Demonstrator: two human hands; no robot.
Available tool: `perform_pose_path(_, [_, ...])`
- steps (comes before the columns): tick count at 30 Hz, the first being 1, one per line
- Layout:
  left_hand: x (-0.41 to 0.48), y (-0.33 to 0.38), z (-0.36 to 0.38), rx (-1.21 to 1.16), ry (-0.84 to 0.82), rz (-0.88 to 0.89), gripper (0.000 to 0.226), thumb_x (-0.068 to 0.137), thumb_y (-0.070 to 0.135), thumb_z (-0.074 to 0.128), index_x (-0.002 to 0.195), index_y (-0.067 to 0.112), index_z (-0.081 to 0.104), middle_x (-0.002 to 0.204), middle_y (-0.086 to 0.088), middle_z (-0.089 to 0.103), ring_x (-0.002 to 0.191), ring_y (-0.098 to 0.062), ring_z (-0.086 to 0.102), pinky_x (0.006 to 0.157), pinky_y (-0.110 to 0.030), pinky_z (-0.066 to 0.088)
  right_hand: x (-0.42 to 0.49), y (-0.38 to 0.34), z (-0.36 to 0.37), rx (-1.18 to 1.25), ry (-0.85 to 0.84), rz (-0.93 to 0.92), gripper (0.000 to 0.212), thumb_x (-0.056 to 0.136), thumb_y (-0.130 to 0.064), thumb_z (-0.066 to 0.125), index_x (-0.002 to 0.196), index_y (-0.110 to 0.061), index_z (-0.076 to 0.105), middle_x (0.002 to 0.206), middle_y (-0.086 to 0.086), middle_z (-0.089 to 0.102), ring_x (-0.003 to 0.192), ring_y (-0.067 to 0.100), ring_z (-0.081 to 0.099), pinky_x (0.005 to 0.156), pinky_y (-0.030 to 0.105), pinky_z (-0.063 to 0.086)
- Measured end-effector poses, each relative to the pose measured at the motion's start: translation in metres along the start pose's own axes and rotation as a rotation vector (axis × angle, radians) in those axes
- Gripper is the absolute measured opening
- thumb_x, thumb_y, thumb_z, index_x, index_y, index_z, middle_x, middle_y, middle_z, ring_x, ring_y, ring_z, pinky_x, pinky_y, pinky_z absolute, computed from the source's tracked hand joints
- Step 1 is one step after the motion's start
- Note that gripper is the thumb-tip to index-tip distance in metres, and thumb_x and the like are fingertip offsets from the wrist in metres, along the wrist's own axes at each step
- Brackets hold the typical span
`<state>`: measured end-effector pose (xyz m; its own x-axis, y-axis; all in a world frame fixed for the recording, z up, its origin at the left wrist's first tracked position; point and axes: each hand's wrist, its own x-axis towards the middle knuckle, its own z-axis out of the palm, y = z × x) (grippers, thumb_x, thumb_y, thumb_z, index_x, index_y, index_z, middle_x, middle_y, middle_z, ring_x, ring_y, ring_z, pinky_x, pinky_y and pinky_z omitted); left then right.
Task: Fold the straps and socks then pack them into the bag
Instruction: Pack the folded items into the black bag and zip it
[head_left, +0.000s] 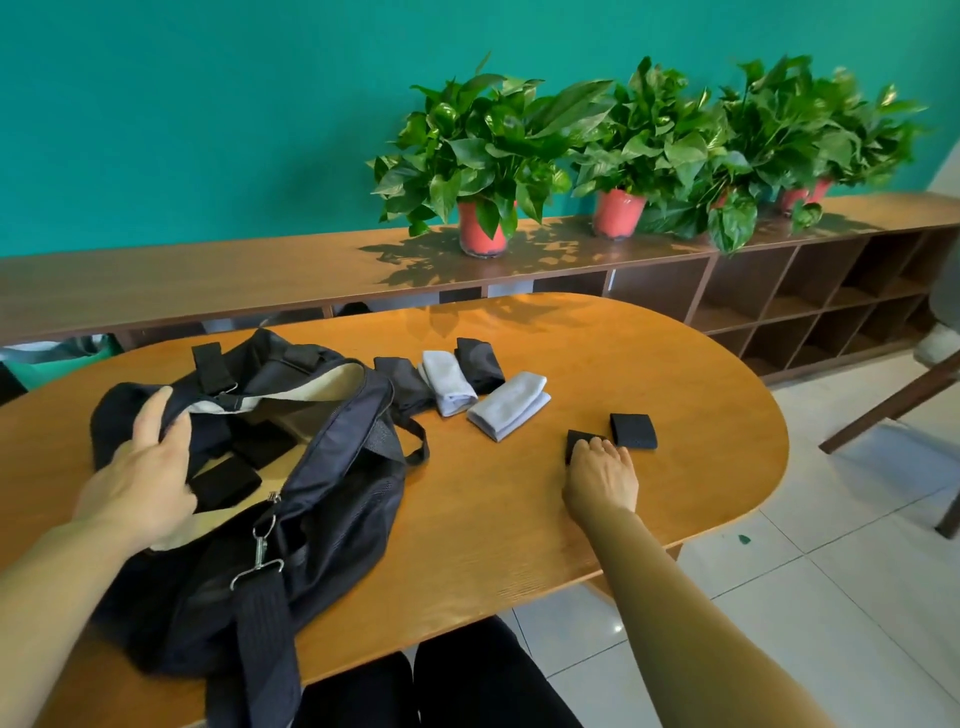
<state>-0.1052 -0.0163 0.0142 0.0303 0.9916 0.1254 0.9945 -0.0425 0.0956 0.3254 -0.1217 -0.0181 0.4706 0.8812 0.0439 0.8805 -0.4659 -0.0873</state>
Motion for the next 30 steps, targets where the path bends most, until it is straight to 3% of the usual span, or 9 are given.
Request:
perform_pose_path(5, [-0.012, 0.011, -0.012, 0.021, -0.038, -0.012, 0.079, 0.085, 0.008, 0.06, 0.15, 0.014, 0.016, 0.155, 0.011, -0.022, 0.121, -0.025, 0.044, 0.064, -0.031, 0.044, -0.01, -0.015, -0.016, -0.081, -0.018, -0.004, 0.023, 0.093, -0.007, 0.043, 0.107, -0.017, 0.058, 0.106, 0.001, 0.065, 0.099, 0.02, 0.06, 0.068, 0.025, 0.039])
perform_pose_path(10, [-0.026, 0.004, -0.027, 0.012, -0.059, -0.025, 0.084, 0.085, 0.004, 0.06, 0.152, 0.016, 0.011, 0.156, 0.008, -0.024, 0.117, -0.023, 0.047, 0.059, -0.027, 0.038, -0.028, -0.031, -0.029, -0.057, -0.01, 0.079, 0.032, 0.094, -0.008, 0.038, 0.113, -0.025, 0.058, 0.068, -0.006, 0.049, 0.06, 0.011, 0.048, 0.054, 0.023, 0.036])
perform_pose_path(13, [-0.03, -0.003, -0.037, 0.004, -0.07, -0.017, 0.084, 0.086, 0.005, 0.059, 0.153, 0.017, 0.009, 0.155, 0.008, -0.025, 0.12, -0.024, 0.046, 0.063, -0.028, 0.038, -0.04, -0.058, -0.043, 0.181, 0.263, 0.074, 0.042, 0.09, -0.003, 0.042, 0.121, -0.027, 0.056, 0.061, 0.002, 0.052, 0.05, 0.018, 0.043, 0.045, 0.024, 0.029])
perform_pose_path(17, [-0.031, -0.009, -0.046, -0.009, -0.086, -0.007, 0.086, 0.086, 0.005, 0.059, 0.153, 0.019, 0.006, 0.156, 0.007, -0.025, 0.105, -0.022, 0.05, 0.055, -0.025, 0.034, -0.056, -0.127, -0.063, 0.456, 0.692, -0.477, 0.03, 0.076, 0.01, 0.06, 0.1, -0.007, 0.065, 0.085, 0.009, 0.068, 0.07, 0.027, 0.064, 0.046, 0.026, 0.042])
perform_pose_path(19, [-0.03, -0.011, -0.047, -0.011, -0.09, -0.005, 0.088, 0.084, 0.0, 0.058, 0.154, 0.019, 0.006, 0.156, 0.008, -0.025, 0.092, -0.018, 0.046, 0.05, -0.023, 0.031, -0.063, -0.172, -0.061, 0.478, 0.74, -0.775, 0.038, 0.074, 0.007, 0.061, 0.109, -0.005, 0.068, 0.109, 0.01, 0.07, 0.101, 0.024, 0.067, 0.07, 0.03, 0.055])
perform_pose_path(21, [-0.031, -0.013, -0.045, -0.004, -0.095, 0.007, 0.089, 0.084, -0.001, 0.058, 0.154, 0.02, 0.008, 0.156, 0.007, -0.025, 0.089, -0.017, 0.044, 0.05, -0.023, 0.031, -0.07, -0.212, -0.045, 0.468, 0.67, -0.959, 0.044, 0.072, 0.001, 0.062, 0.115, -0.009, 0.068, 0.119, 0.007, 0.067, 0.111, 0.021, 0.063, 0.081, 0.029, 0.054])
perform_pose_path(25, [-0.033, -0.014, -0.042, 0.003, -0.073, 0.034, 0.089, 0.083, 0.001, 0.061, 0.153, 0.019, 0.01, 0.156, 0.007, -0.025, 0.106, -0.021, 0.051, 0.06, -0.025, 0.037, -0.078, -0.27, -0.008, 0.372, 0.452, -1.135, 0.05, 0.061, -0.002, 0.075, 0.11, -0.012, 0.07, 0.114, 0.005, 0.069, 0.107, 0.022, 0.065, 0.071, 0.03, 0.059])
perform_pose_path(28, [-0.031, -0.017, -0.04, -0.006, -0.058, 0.053, 0.089, 0.084, 0.003, 0.062, 0.153, 0.018, 0.009, 0.157, 0.007, -0.024, 0.111, -0.019, 0.05, 0.062, -0.023, 0.039, -0.076, -0.296, 0.007, 0.274, 0.281, -1.051, 0.061, 0.049, -0.008, 0.086, 0.107, -0.014, 0.071, 0.111, 0.005, 0.07, 0.104, 0.022, 0.067, 0.059, 0.027, 0.058])
perform_pose_path(30, [-0.029, -0.019, -0.038, -0.014, -0.052, 0.066, 0.089, 0.083, 0.003, 0.063, 0.153, 0.018, 0.01, 0.156, 0.008, -0.024, 0.115, -0.018, 0.048, 0.062, -0.022, 0.04, -0.075, -0.31, 0.008, 0.203, 0.166, -0.946, 0.06, 0.064, -0.01, 0.08, 0.122, -0.012, 0.062, 0.127, 0.01, 0.06, 0.119, 0.027, 0.057, 0.064, 0.032, 0.058])
